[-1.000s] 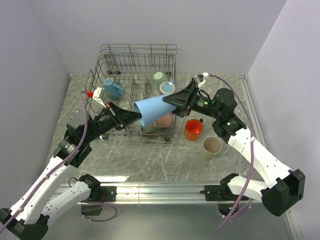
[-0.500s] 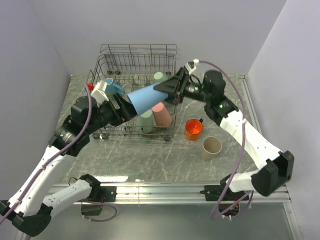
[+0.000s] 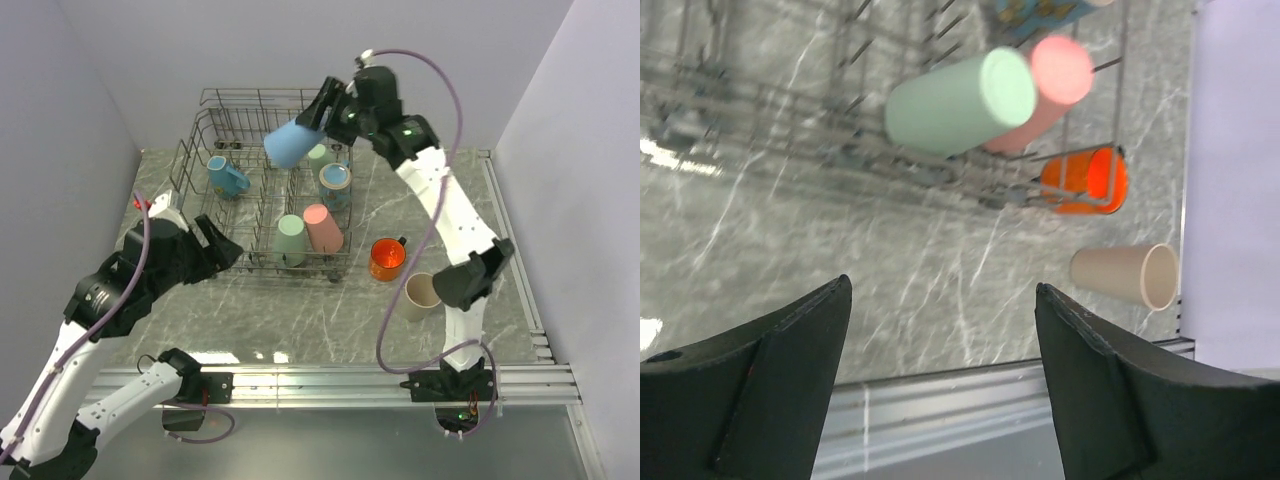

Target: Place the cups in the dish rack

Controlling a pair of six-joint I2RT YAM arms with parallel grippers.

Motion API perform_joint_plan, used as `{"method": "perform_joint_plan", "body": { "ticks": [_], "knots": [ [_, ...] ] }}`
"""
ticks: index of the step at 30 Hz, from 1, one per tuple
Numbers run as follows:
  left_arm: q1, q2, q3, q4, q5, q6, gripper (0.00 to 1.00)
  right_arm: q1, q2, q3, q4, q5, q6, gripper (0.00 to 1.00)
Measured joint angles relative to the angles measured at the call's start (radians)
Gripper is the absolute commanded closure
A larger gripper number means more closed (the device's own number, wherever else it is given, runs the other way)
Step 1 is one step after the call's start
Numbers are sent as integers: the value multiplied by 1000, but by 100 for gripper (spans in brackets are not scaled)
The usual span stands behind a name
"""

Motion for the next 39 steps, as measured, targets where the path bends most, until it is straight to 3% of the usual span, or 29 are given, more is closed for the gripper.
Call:
{"method": "perform_joint_plan", "body": {
  "ticks": [7, 19, 25, 34, 37, 38, 39],
  "knots": [
    [0, -21, -18, -67, -11, -11, 24, 166, 164, 94, -116, 342, -169, 100],
    [0, -11, -16, -104, -15, -16, 26, 256, 304, 95, -155, 616, -233, 100],
    [0, -24, -16, -126, -15, -19, 26, 262, 317, 91, -148, 668, -257, 100],
    [0, -4, -16, -132, -14, -19, 28, 266, 349, -2, -120, 601, -255, 100],
    [0, 4, -16, -129, -14, -19, 28, 261, 353, -2, -112, 586, -256, 60],
    [0, 5, -16, -127, -14, -20, 28, 259, 353, -2, -112, 581, -257, 41],
    [0, 5, -16, -126, -14, -21, 28, 259, 353, -2, -112, 578, -259, 27]
  ]
}}
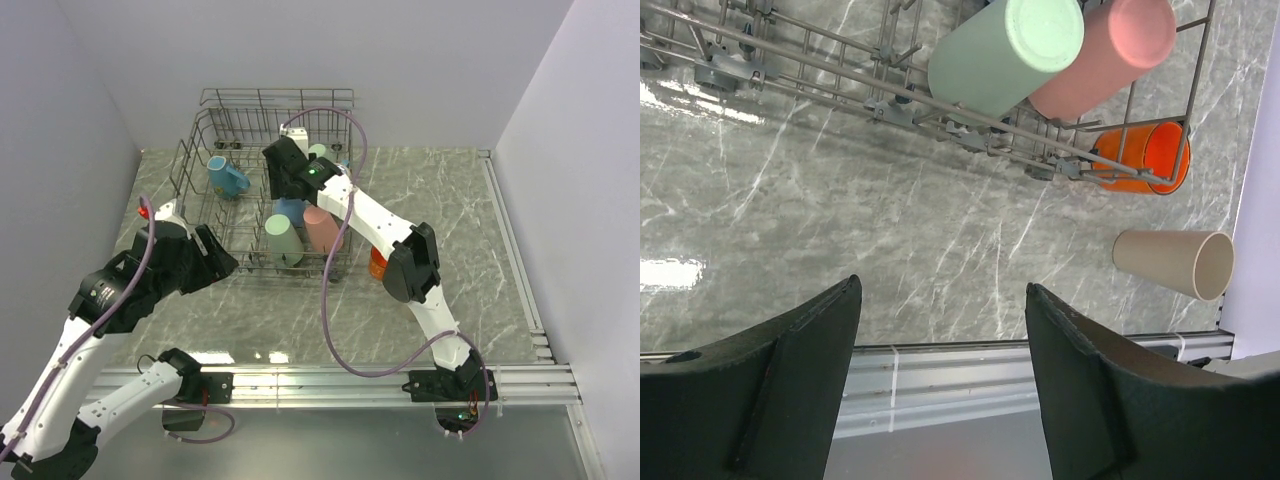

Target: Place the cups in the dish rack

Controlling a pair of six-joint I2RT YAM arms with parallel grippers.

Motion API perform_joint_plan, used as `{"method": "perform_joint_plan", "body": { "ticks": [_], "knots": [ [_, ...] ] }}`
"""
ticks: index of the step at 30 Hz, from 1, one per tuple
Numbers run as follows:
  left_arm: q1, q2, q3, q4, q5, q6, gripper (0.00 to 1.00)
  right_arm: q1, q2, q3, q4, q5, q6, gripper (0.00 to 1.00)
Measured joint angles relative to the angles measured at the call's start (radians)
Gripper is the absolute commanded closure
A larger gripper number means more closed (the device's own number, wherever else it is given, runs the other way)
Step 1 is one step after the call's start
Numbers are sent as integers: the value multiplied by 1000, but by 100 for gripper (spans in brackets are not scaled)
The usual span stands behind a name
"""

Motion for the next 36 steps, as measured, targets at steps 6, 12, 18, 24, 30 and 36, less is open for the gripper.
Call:
{"method": "perform_joint_plan", "body": {
  "ticks": [6, 12, 18, 24, 30, 36],
  "knots": [
    [0, -8, -3, 5, 0, -10, 29, 2, -3, 0, -11, -36, -19, 5],
    [0, -19, -17, 21, 4, -21, 29, 3, -44, -1, -35, -93, -24, 3],
    [0, 3, -17, 58, 25, -20, 31, 3, -169, 10, -72, -108, -27, 2],
    [0, 59, -17, 136, 98, -19, 35, -11, -418, -41, -83, -73, -40, 1],
    [-93, 171, -16, 282, 153, -45, 35, -137, -848, -357, -76, -45, -15, 1],
    [-317, 439, 91, 366, 127, -77, 36, -212, -1134, -652, -106, -40, 24, 0]
  ]
}}
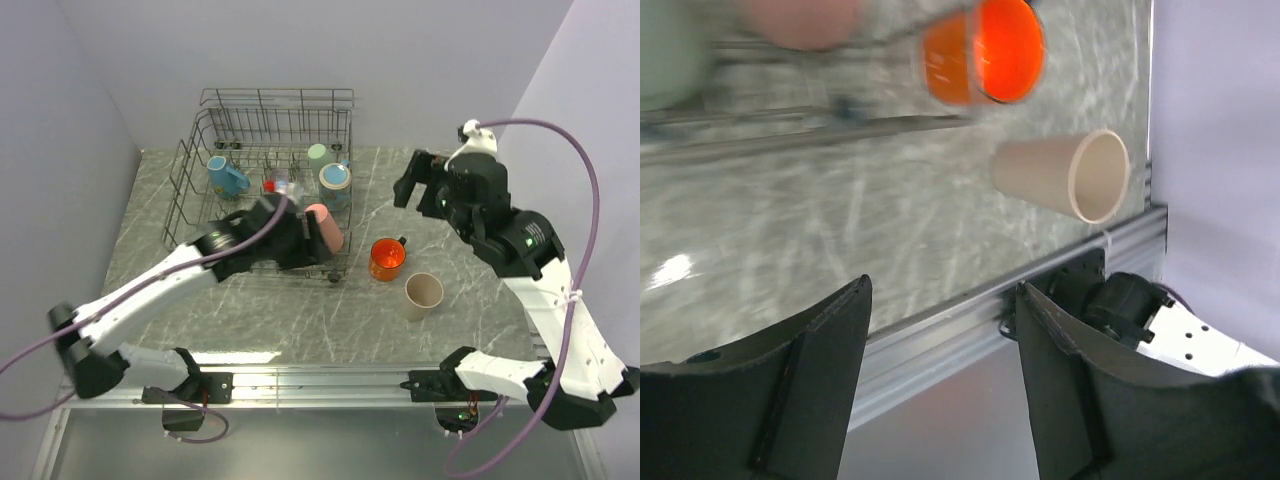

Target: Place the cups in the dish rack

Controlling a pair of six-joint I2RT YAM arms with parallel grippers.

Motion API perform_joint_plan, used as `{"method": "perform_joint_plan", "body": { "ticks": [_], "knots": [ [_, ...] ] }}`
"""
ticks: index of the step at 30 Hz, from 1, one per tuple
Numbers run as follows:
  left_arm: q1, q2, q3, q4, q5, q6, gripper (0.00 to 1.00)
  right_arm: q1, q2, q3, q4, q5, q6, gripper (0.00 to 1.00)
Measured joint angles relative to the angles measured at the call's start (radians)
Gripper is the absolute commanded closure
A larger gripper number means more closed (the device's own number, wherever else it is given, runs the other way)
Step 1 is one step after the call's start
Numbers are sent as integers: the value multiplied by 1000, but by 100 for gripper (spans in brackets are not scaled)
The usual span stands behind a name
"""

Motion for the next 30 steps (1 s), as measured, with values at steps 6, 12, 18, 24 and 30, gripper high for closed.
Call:
{"method": "perform_joint_plan", "body": {
  "ticks": [6, 12, 18, 24, 30],
  "knots": [
    [-128, 252, 165, 51, -10, -19, 37, -8, -136, -159, -63, -1, 39, 0],
    [-171, 468, 364, 39, -25, -44, 39, -8, -252, -208, -137, 4, 80, 0],
    [-184, 657, 549, -31, -49, -83, 43, -9, -327, -201, -212, 45, 116, 0],
    [-200, 827, 679, -128, -86, -123, 44, -10, -361, -171, -274, 79, 110, 0],
    [-205, 894, 686, -195, -127, -161, 44, -10, -387, -169, -294, 69, 82, 0]
  ]
}}
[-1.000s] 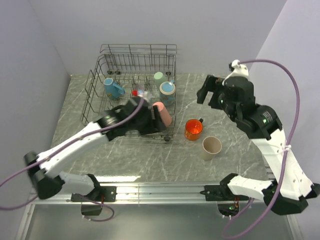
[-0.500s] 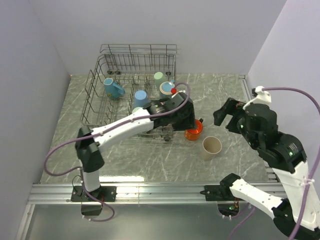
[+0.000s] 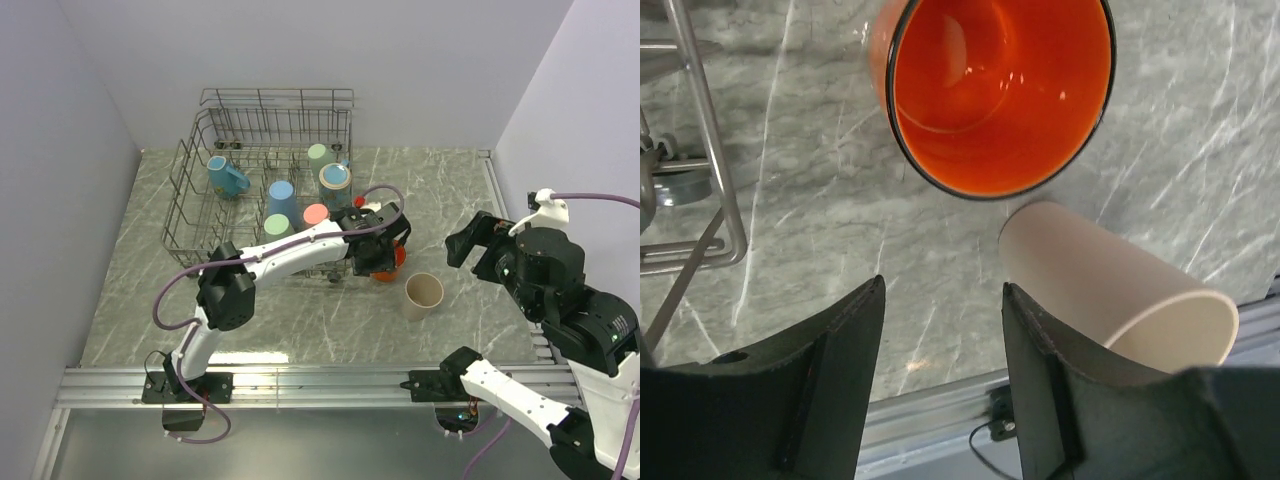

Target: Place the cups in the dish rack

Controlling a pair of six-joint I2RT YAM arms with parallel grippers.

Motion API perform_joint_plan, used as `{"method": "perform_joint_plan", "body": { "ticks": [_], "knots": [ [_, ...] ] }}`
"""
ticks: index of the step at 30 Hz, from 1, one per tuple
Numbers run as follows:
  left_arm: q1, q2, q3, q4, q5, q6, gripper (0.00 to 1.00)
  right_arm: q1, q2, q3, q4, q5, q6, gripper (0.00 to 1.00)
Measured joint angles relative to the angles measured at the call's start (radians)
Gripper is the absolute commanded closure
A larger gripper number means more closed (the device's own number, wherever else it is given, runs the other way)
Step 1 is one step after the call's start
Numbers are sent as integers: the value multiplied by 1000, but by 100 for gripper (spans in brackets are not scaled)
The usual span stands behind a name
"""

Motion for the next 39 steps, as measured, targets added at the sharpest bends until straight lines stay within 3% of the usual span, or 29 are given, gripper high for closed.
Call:
{"method": "perform_joint_plan", "body": {
  "ticks": [10, 21, 23, 24, 25, 28, 39],
  "knots": [
    [-2, 18, 12, 23, -72, -68, 44, 8, -15, -4, -6, -51, -60, 0],
    [0, 230, 217, -57, -157, -150, 46, 85, -40, -5, -17, -22, -87, 0],
    [4, 238, 216, -71, -159, -164, 52, 94, -44, -5, -19, -14, -92, 0],
    [6, 239, 216, -73, -160, -169, 61, 100, -46, -5, -19, -10, -94, 0],
    [9, 240, 212, -69, -159, -177, 77, 106, -48, -6, -19, -6, -97, 0],
    [14, 240, 196, -60, -165, -176, 100, 121, -50, -6, -19, 8, -100, 0],
    [16, 175, 85, 18, -149, -169, 100, 137, -48, -4, -20, 45, -101, 0]
  ]
}}
